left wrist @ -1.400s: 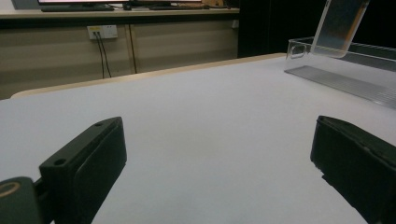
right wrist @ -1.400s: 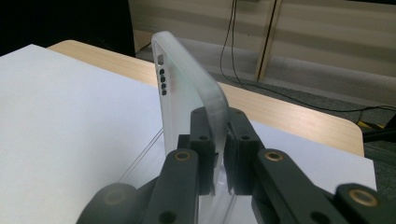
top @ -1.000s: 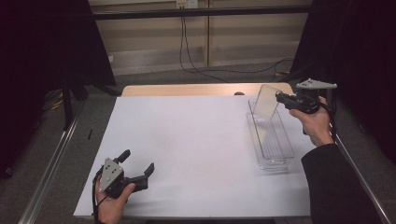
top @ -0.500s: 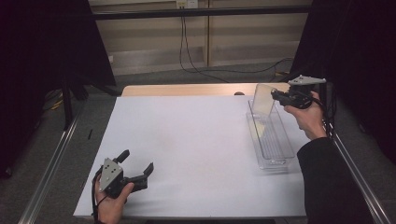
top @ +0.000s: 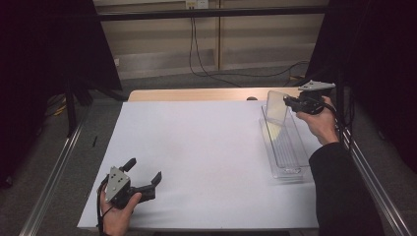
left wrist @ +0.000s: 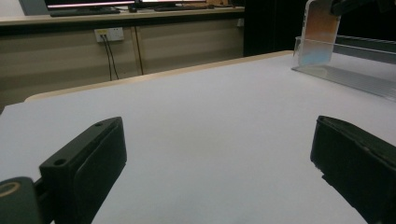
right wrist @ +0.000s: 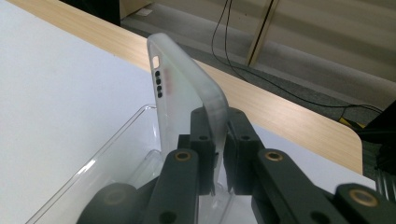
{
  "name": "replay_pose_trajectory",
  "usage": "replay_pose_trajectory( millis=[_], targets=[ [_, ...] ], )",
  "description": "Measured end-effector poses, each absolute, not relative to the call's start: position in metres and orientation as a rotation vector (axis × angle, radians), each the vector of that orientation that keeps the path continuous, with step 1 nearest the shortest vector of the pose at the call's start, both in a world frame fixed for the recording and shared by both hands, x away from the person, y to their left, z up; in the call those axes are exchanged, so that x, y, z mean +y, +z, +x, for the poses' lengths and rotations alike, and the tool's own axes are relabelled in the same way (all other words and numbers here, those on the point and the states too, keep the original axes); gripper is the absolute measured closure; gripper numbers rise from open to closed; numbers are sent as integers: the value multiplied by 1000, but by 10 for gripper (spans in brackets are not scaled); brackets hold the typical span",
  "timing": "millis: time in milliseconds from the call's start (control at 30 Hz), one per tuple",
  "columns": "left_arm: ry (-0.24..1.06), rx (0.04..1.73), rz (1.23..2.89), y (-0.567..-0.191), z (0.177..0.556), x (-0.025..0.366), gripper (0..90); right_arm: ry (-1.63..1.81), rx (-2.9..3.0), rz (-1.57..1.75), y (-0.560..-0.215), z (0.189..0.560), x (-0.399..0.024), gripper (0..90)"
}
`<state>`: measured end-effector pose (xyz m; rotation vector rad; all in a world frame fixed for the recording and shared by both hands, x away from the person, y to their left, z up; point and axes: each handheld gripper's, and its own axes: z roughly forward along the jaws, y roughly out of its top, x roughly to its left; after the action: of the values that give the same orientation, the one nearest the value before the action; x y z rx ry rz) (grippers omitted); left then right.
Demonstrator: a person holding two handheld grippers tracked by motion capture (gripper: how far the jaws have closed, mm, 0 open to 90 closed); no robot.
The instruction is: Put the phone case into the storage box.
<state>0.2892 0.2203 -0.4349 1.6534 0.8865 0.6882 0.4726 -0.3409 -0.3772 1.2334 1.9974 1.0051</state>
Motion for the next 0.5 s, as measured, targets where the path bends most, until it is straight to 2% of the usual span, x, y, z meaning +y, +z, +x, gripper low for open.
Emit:
replay_pose_trajectory(
  millis=[500],
  targets=[
    [688, 872, 1661, -435, 289, 219, 36, 974, 1959, 1249, -381, 481, -340, 828]
  ],
)
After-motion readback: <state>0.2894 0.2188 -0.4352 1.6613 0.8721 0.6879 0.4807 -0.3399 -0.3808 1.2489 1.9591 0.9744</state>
